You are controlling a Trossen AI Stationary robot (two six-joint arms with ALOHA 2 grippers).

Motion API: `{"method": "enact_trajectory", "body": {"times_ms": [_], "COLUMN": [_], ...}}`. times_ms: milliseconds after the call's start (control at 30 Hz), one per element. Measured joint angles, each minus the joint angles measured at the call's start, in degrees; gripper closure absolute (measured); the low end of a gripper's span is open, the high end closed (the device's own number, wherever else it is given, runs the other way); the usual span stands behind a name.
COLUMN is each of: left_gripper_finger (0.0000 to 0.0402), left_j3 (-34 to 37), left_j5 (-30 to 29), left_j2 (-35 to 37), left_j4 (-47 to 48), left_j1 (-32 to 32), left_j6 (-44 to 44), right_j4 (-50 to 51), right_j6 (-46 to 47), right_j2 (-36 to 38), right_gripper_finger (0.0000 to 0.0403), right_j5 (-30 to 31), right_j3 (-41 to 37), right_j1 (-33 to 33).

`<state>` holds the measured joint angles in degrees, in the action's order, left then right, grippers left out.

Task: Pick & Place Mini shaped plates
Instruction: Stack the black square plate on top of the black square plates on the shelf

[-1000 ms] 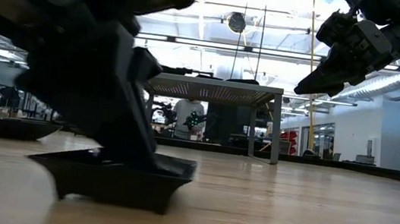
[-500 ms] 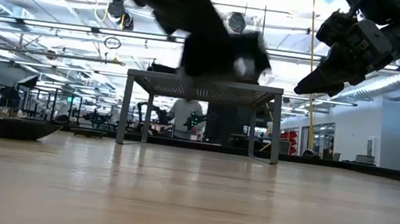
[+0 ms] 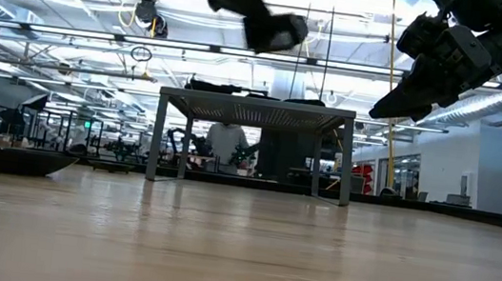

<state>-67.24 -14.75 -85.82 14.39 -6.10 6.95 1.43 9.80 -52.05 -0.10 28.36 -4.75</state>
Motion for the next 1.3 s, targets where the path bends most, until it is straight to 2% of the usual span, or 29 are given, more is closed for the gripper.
{"method": "enact_trajectory", "body": {"times_ms": [167, 433, 633, 933, 1300], "left_gripper_finger": [0.0391, 0.0391, 0.0392, 0.0394, 0.0397], "left_j3": [0.1, 0.0, 0.0, 0.0, 0.0], "left_j5": [3.3, 8.0, 18.1, 28.5, 32.8], "left_j2": [2.2, 1.6, 0.6, -2.4, -6.3], "left_j4": [-0.7, -7.1, -12.4, -14.3, -16.0], "left_j1": [9.2, 23.5, 31.7, 37.7, 40.5], "left_j6": [3.5, 5.5, 4.5, 4.5, 4.9], "right_j4": [-0.1, 0.1, 0.1, 0.1, 0.1], "right_j6": [0.0, 0.0, 0.0, 0.0, 0.0], "right_j2": [0.0, 0.0, 0.0, 0.0, 0.0], "right_gripper_finger": [0.0287, 0.0287, 0.0287, 0.0287, 0.0287], "right_j5": [0.0, 0.0, 0.0, 0.0, 0.0], "right_j3": [0.0, 0.0, 0.0, 0.0, 0.0], "right_j1": [0.0, 0.0, 0.0, 0.0, 0.0]}}
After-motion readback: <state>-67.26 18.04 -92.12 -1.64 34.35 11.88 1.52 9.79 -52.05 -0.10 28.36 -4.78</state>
